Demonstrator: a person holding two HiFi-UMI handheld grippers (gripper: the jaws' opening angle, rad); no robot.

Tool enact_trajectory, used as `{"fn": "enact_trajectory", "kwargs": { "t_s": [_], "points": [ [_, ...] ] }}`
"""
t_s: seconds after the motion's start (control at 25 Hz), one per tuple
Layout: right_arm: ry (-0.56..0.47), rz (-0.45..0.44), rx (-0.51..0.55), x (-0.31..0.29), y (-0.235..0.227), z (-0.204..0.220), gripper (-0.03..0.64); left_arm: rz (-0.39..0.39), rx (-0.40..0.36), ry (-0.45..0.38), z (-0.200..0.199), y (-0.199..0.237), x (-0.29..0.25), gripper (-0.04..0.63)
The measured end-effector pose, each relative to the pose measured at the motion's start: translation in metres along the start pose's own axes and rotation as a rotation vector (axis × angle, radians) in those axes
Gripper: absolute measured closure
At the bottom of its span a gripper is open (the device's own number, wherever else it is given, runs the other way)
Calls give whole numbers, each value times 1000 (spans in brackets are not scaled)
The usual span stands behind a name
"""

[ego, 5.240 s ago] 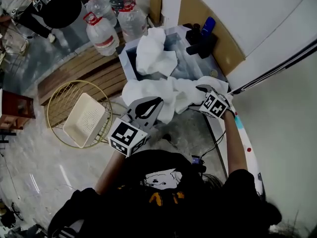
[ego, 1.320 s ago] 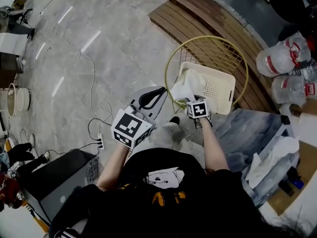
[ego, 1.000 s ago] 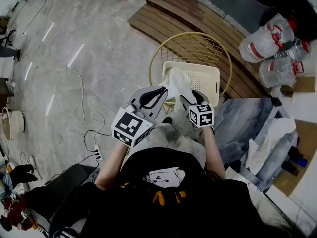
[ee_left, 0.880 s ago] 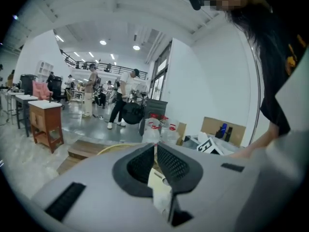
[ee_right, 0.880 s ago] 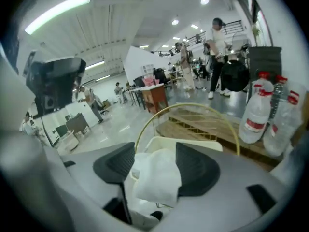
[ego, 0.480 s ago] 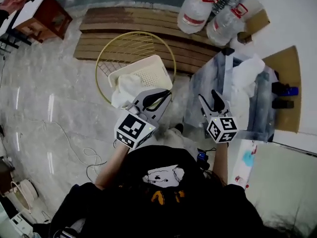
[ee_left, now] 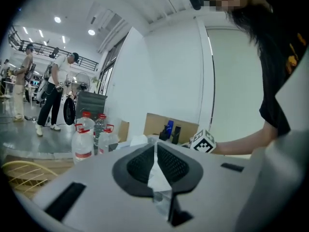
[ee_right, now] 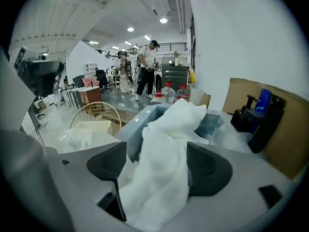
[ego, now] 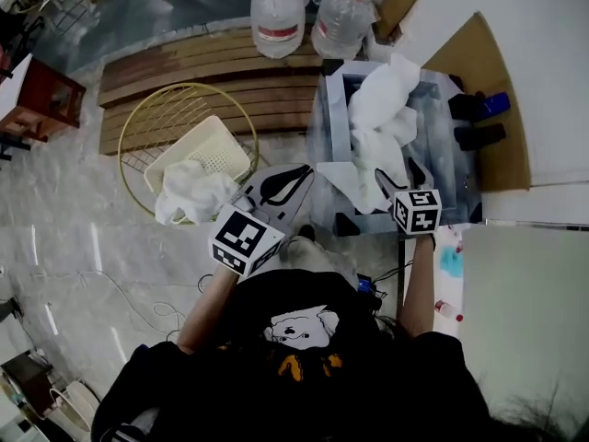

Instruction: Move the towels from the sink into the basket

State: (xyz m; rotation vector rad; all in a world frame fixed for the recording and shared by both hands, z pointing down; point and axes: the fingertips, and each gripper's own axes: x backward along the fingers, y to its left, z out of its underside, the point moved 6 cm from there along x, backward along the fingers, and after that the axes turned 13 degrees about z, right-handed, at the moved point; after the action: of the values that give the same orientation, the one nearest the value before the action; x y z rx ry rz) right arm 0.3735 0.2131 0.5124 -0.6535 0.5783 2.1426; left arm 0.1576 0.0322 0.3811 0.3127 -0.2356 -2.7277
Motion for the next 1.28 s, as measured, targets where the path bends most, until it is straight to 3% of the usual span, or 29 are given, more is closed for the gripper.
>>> {"fn": "enact_trajectory", "kwargs": {
  "t_s": [0.28, 0.44, 0.6, 0.64, 0.72, 0.88, 1.28],
  "points": [
    [309, -258, 218, -87, -11, 55, 199, -48, 6, 44, 4, -15, -40, 572],
    [388, -332, 171, -121, 1, 68, 199, -119, 21, 65, 6, -9, -34, 572],
    [404, -304, 82, -132, 4, 76, 204, -185, 34, 67, 7, -3, -23, 572],
    [411, -290, 61, -129, 4, 76, 231, -196, 37, 65, 8, -2, -21, 572],
    [410, -259, 29, -122, 2, 72, 364, -213, 40, 60, 7, -2, -19, 572],
    [292, -182, -19, -93, 0, 51, 449, -226, 42, 55, 6, -3, -14, 572],
    [-166, -71, -122, 46, -8, -70, 465, -223, 32, 16, 6, 4, 16, 572]
  ]
}}
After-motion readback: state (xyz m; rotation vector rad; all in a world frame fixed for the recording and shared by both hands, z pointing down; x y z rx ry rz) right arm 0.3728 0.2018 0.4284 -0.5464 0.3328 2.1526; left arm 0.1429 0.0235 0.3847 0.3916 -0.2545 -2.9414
